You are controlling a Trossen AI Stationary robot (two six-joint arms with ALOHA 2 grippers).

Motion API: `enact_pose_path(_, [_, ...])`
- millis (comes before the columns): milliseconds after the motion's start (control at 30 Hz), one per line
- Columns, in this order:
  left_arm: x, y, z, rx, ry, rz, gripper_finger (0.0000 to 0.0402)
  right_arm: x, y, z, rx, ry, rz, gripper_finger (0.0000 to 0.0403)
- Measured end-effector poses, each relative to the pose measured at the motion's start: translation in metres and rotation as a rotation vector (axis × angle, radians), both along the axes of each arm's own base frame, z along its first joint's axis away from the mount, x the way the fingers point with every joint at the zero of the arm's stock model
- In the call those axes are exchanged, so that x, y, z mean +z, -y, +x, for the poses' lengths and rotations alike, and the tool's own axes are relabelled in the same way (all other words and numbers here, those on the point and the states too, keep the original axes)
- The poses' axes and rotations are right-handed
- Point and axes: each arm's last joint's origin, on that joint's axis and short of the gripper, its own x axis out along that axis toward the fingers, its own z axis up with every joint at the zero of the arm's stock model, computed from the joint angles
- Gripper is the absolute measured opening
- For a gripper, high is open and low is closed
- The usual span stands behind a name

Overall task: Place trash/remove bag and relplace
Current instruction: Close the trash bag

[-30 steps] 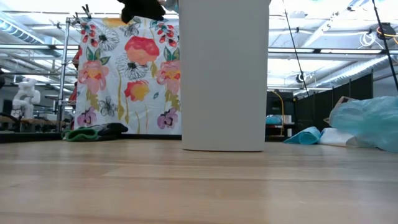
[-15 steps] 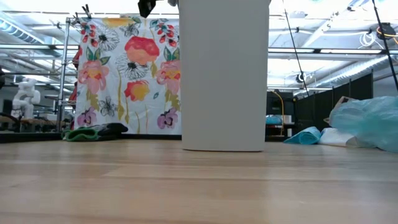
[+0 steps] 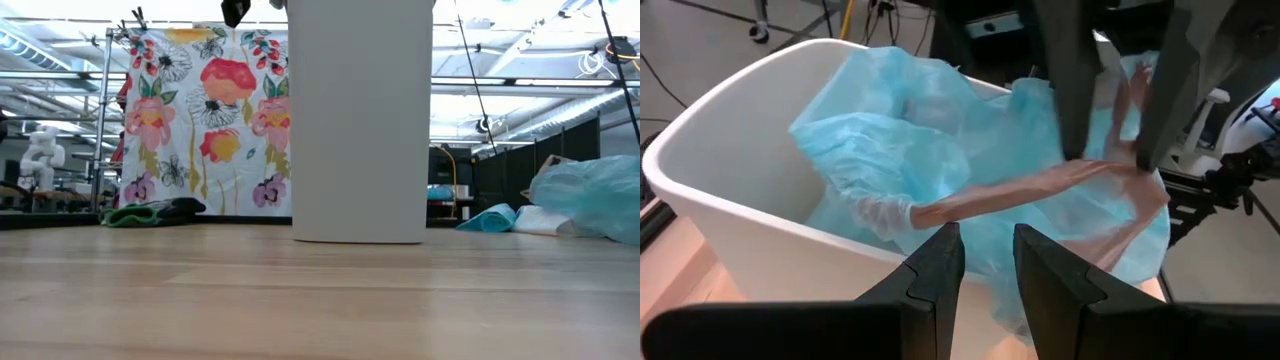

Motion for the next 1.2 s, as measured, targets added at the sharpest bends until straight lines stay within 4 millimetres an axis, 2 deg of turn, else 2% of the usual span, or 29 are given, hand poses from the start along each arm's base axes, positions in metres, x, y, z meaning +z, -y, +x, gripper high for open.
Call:
enact_pose_path(200, [0.000,0.000,0.000,0.000,-0.001,-0.007,0.0097,-0.005,0.003,0.010,-0.017,0.016,0.016,0.0120])
enact_pose_path(400, [0.000,0.001,0.000,0.007,-0.002,-0.023,0.0097,-0.007,0.006,0.014,0.003,0.022,0.038,0.0120])
enact_pose_path(533, [0.000,0.002,0.000,0.000,-0.002,-0.024,0.0097,-0.011,0.011,0.017,-0.038,0.012,0.024,0.0099])
enact_pose_path(767, [0.000,0.006,0.001,-0.017,-0.002,-0.025,0.0097,-0.010,0.011,0.020,-0.021,0.040,-0.041,0.0008])
enact_pose_path(1200, [0.000,0.005,0.001,-0.017,-0.002,-0.025,0.0097,0.012,0.010,0.012,0.012,0.156,-0.118,0.0000])
